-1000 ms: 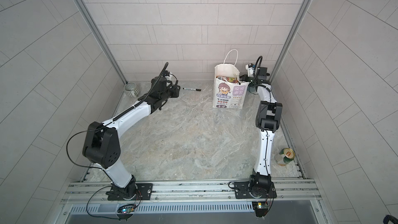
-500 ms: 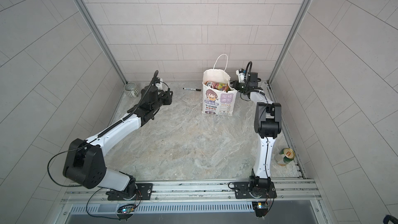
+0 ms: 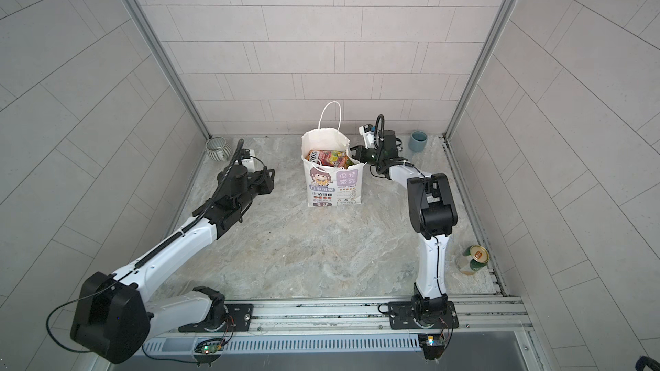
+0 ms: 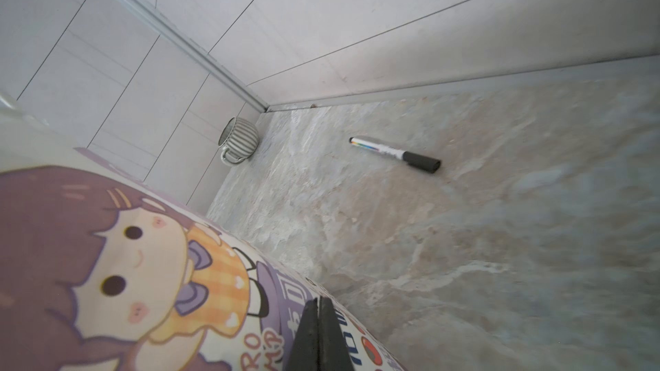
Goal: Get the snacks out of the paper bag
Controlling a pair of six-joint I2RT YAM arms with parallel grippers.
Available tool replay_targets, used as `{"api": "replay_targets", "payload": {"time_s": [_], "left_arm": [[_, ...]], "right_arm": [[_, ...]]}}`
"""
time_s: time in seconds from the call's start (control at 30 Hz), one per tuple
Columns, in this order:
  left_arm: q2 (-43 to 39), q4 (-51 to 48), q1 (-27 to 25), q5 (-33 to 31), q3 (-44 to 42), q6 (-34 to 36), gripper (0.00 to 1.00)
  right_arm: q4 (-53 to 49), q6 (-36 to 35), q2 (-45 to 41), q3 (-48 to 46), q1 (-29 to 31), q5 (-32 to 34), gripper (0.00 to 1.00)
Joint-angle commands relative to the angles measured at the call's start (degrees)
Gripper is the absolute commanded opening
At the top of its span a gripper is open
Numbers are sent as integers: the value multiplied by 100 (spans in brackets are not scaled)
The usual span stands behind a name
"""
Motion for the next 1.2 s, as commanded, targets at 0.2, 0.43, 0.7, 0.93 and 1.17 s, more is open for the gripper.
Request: {"api": "replay_targets", "payload": {"time_s": [0.2,0.43,0.7,0.93,1.17], "left_arm": [[-878,-250,25,-614,-860,-268,49],[-1163,-184,23,-1105,-970,-269,83],[-1247,-982,58,-618,-79,-399,94],[-700,-1612,67,-153,1169,136,93],[370,-1959,138,395,2497,748,87]], "right_arm": [[616,722,-980,-1059,687,1174,2],[-2075,-414,-1817,-279,359,2813,85],[-41,1825,-2102,-456,-1092,656,97],[-4324,-2181,-2611,1132,120,2588,77],[-6799,-3898,-1525,3177,1341,3604,68]]}}
